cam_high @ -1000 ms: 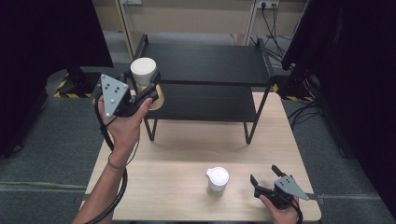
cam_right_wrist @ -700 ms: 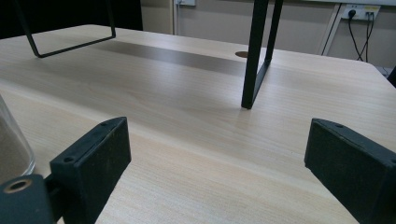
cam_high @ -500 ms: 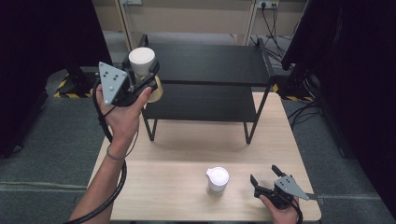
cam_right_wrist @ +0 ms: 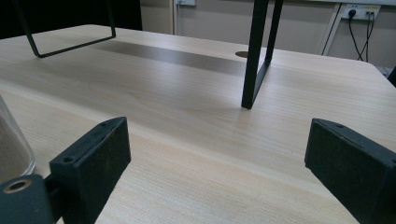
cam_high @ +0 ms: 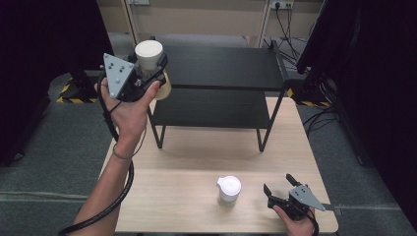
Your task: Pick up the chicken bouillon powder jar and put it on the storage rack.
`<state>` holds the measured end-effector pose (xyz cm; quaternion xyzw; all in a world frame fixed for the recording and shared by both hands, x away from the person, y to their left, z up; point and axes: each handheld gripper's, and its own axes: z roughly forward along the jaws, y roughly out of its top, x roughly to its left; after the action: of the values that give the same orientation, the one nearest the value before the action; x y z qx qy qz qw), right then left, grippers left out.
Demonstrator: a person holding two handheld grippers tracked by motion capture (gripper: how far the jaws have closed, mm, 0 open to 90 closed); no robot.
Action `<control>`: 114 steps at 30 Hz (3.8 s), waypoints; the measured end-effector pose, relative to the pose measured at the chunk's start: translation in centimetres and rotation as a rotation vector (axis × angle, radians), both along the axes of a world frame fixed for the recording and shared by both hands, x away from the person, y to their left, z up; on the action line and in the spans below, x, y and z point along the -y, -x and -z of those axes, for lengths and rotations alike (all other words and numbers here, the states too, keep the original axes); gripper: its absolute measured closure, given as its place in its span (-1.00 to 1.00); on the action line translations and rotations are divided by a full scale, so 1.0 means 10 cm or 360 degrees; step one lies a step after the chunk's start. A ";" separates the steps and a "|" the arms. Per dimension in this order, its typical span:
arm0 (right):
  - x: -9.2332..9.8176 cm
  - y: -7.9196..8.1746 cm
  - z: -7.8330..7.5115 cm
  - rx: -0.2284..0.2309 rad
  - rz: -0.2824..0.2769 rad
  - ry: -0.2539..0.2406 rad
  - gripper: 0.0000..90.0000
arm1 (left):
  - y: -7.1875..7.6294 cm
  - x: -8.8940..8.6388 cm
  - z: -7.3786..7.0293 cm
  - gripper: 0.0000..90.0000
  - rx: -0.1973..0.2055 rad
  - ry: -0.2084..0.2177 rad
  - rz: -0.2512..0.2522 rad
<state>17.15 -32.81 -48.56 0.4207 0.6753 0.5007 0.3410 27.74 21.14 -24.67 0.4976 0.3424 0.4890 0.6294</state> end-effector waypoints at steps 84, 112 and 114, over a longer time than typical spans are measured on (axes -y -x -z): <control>-0.01 0.00 0.00 0.0005 -0.0015 0.0017 -0.84 | 0.04 -0.06 0.15 -0.72 -0.0045 -0.0009 -0.0075; -0.01 0.00 0.00 0.0006 -0.0014 0.0021 -0.84 | 0.34 -0.09 0.97 -0.73 -0.0043 -0.0061 0.0013; -0.01 0.00 0.00 0.0005 -0.0013 0.0020 -0.84 | 0.35 -0.09 1.00 -0.73 -0.0049 -0.0061 0.0016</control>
<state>17.16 -32.70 -48.53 0.4149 0.6796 0.4986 0.3426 24.23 22.05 -34.67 0.5186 0.3401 0.4846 0.6169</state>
